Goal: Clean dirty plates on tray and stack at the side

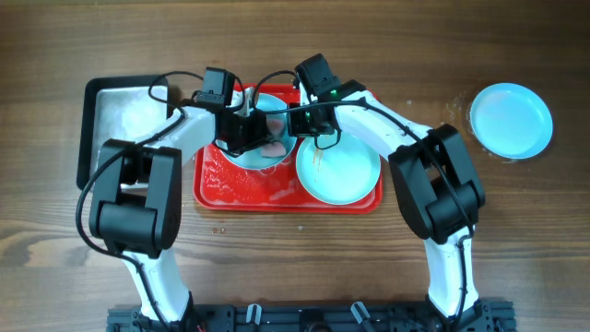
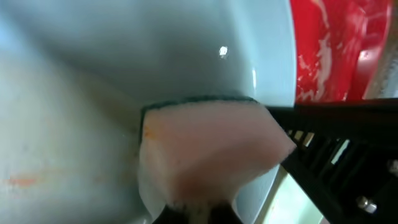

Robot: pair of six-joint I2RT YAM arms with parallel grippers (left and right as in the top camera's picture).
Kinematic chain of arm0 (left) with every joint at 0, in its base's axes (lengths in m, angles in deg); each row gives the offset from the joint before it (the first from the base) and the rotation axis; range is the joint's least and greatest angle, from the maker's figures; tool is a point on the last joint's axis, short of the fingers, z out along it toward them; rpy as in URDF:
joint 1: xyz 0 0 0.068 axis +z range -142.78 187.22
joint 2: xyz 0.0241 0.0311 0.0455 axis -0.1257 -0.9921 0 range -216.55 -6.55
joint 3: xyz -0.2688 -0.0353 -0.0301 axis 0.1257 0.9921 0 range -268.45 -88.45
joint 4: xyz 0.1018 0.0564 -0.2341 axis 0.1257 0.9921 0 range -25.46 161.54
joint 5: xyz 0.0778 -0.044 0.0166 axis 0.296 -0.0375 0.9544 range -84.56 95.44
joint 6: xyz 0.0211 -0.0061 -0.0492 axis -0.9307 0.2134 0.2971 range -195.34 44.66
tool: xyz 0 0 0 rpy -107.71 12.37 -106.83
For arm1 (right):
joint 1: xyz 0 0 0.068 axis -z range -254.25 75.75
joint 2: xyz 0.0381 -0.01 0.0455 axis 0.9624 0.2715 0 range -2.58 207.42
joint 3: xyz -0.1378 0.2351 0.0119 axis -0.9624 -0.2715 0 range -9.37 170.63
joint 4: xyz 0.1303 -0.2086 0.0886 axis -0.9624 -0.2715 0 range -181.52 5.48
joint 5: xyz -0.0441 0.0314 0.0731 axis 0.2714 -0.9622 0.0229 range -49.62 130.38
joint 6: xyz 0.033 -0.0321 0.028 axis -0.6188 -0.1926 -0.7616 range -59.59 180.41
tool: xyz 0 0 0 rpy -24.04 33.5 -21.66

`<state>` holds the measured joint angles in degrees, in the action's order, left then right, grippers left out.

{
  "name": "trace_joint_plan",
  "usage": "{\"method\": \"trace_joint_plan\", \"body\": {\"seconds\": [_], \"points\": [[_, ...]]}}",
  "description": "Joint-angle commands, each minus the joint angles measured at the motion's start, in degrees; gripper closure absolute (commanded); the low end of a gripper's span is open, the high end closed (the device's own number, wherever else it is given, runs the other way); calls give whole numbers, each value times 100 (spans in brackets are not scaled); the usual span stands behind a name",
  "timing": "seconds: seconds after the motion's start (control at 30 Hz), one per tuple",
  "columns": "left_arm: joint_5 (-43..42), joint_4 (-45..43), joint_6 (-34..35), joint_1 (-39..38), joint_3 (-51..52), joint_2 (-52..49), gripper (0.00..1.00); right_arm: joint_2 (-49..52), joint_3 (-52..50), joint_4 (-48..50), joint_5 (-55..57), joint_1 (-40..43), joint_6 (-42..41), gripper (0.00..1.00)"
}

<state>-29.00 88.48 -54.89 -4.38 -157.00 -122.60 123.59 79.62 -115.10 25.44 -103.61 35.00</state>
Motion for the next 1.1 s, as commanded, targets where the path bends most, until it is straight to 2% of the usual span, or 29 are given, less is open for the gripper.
{"method": "trace_joint_plan", "body": {"seconds": [0.0, 0.07, 0.1, 0.2, 0.27, 0.33, 0.37, 0.43, 0.53, 0.63, 0.73, 0.8, 0.83, 0.9, 1.07], "points": [[2061, -138, 815, -59, 223, -354, 96, 146, 37, 15, -184, -160, 142, 96], [4030, -13, 1497, -129, 223, -354, 96, 146, 37, 11, -197, -160, 133, 96], [4625, 31, 1635, -162, 223, -354, 96, 146, 37, 13, -201, -153, 140, 96], [5724, 297, 2087, -197, 223, -354, 96, 146, 37, 13, -188, -153, 129, 96], [6175, 520, 2229, -197, 223, -354, 96, 146, 37, 11, -184, -155, 142, 96], [6175, 564, 2225, -197, 212, -354, 96, 146, 37, 11, -190, -153, 129, 96], [5775, 691, 2157, -195, 153, -354, 96, 146, 37, 11, -186, -153, 142, 96], [4135, 1403, 2035, -111, 28, -354, 96, 146, 37, -9, -188, -153, 125, 96], [2968, 2358, 2002, -26, 28, -356, 96, 146, 37, -7, -186, -153, 131, 96], [2256, 3145, 1180, 61, 28, -354, 96, 146, 37, -11, -188, -153, 138, 96], [1502, 3429, 511, 280, 26, -354, 96, 146, 37, -7, -186, -153, 131, 96], [1283, 3445, 221, 452, 20, -354, 96, 146, 37, -7, -186, -153, 125, 96], [1329, 3416, 221, 542, 9, -354, 96, 146, 37, -7, -186, -153, 125, 96], [1996, 3106, 378, 638, 4, -354, 96, 146, 37, -7, -186, -153, 122, 96], [4625, 2079, 1843, 245, 7, -354, 96, 146, 37, -4, -186, -153, 122, 96]]}}
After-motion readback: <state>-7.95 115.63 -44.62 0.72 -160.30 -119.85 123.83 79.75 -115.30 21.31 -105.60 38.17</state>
